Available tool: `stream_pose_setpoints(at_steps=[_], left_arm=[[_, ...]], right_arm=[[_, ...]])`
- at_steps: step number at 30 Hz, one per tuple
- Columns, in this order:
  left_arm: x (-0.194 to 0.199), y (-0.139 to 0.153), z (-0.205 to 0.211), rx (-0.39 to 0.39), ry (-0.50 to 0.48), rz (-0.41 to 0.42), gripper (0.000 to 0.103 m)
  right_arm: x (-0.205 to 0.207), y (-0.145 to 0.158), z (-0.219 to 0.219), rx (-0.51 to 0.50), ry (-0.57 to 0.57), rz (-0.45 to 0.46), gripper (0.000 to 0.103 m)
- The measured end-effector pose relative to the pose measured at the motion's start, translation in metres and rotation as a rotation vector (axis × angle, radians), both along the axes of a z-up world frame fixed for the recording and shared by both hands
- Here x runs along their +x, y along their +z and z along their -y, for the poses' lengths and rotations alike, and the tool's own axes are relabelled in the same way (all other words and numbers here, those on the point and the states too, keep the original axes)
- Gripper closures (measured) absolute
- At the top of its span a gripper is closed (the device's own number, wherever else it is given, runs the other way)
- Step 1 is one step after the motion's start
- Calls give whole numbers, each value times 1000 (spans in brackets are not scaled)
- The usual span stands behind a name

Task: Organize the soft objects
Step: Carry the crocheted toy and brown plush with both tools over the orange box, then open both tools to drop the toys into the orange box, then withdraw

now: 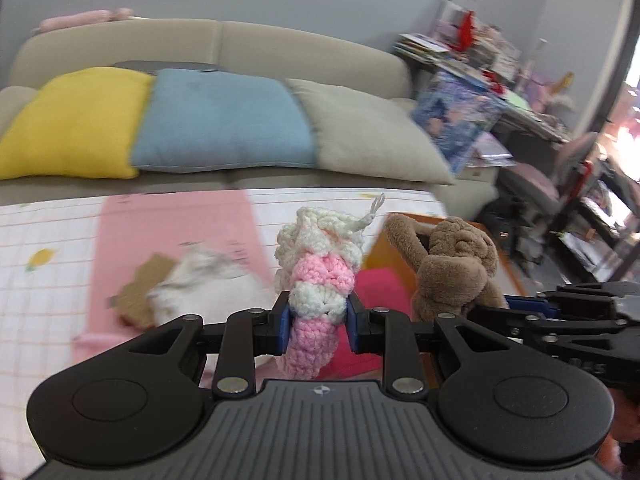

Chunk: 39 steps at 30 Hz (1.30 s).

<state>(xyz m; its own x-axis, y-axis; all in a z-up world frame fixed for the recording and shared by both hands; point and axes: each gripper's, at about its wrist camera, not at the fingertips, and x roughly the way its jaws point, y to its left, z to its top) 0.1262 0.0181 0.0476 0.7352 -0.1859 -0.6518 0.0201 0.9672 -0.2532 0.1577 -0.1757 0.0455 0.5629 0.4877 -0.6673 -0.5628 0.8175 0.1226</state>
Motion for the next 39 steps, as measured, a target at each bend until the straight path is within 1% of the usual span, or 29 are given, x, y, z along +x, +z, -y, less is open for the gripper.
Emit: stream_pose_setpoints(at_steps=[3,5,10,14,15,17,20,23,26,28,30,32,36,38,39], left_arm=[[20,5,28,-46,-87,0,73],[35,5,48,-84,-149,-15,73],[73,0,103,-147,-286,-71,73],[99,-13,145,-193,-362,-148,73],[103,-17,152,-187,-377,-164,73],[110,-29,170,-126,-400,-196,73],[123,-55,189,-37,-403,-289,73],[130,-80,198,25,-402,-386,73],[134,-97,201,79,-382,-446,73],[133,-103,203,118,-375,-483,72],[130,-107,205,132,-381,-504,71],[127,-108,206,139,-383,-522,70],[128,-108,211,175,-372,-515,67],[130,-107,210,172,-370,-517,63],[130,-105,209,164,-372,-512,58]], right_arm=[[13,1,27,-94,-55,29,83],[22,-3,49,-146,-69,22,83],[52,-21,99,-239,-77,-56,83],[72,-42,130,-254,-66,-149,83],[77,-48,135,-259,-55,-172,83],[85,-60,140,-274,-22,-205,83],[97,-82,141,-298,25,-267,83],[104,-103,138,-326,38,-337,83],[110,-119,136,-333,61,-399,83],[111,-126,133,-351,74,-424,82],[111,-130,130,-373,82,-435,81],[114,-130,128,-383,81,-446,77],[120,-131,126,-386,66,-468,72],[122,-132,128,-393,58,-465,71],[122,-131,127,-393,54,-465,69]])
